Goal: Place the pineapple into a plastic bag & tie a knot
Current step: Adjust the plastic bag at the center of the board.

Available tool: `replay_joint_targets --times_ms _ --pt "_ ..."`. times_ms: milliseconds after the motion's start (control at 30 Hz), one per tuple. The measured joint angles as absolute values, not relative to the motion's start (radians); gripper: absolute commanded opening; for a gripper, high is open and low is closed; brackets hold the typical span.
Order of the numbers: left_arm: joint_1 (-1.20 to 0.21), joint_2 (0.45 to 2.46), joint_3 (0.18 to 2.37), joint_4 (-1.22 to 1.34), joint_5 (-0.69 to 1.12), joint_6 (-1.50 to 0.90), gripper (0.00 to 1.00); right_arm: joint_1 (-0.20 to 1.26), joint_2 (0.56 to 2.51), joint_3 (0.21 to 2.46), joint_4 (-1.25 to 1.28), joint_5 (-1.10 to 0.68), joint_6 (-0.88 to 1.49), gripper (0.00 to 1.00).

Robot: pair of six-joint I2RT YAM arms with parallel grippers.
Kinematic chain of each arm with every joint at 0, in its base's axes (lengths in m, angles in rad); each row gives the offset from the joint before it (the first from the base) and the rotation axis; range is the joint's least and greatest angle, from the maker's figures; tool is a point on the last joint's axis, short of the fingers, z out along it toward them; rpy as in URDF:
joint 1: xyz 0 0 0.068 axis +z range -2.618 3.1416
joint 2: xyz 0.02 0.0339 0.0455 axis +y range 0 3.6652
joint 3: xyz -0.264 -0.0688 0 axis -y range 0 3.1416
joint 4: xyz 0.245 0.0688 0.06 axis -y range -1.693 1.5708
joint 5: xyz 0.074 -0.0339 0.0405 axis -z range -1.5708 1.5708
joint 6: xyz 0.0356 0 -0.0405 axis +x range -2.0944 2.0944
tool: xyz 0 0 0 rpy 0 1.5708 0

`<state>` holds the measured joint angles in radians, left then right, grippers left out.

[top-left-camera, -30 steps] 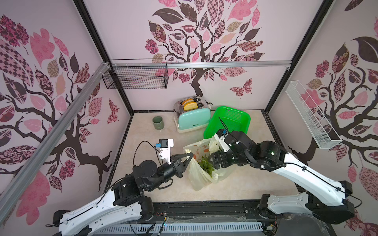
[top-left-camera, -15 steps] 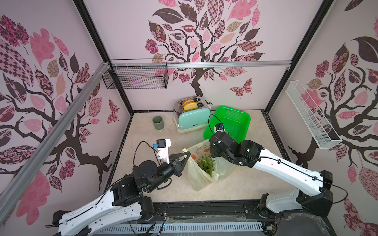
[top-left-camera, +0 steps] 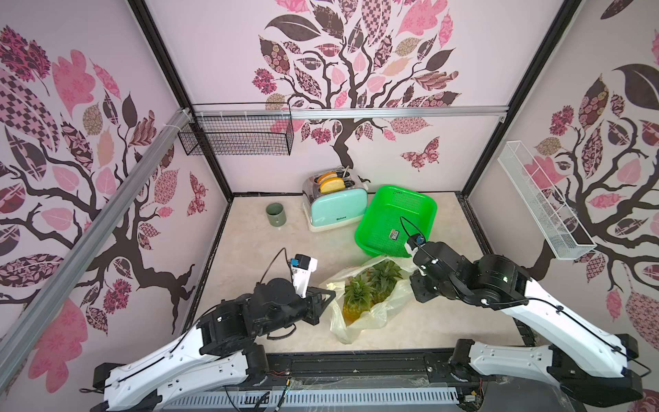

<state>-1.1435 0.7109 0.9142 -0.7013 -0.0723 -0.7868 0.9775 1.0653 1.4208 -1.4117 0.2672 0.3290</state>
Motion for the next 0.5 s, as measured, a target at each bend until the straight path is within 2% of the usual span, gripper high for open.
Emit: replay_joint_targets --times_ms 267,367,500 --pt "-1.143 0.575 0.892 -0.643 -0.020 -0.756 0.00 0.978 0.941 1.526 -1.365 0.165 0.249 0.00" --pt "-1.144 0.554 0.914 -0.604 -0.103 -0.738 0.00 0.977 0.945 1.529 -1.279 0.179 0.242 0.00" --pt "-1.144 0.581 0.942 -0.551 -0.311 -0.702 0.00 0.947 1.029 1.529 -1.111 0.211 0.252 0.00"
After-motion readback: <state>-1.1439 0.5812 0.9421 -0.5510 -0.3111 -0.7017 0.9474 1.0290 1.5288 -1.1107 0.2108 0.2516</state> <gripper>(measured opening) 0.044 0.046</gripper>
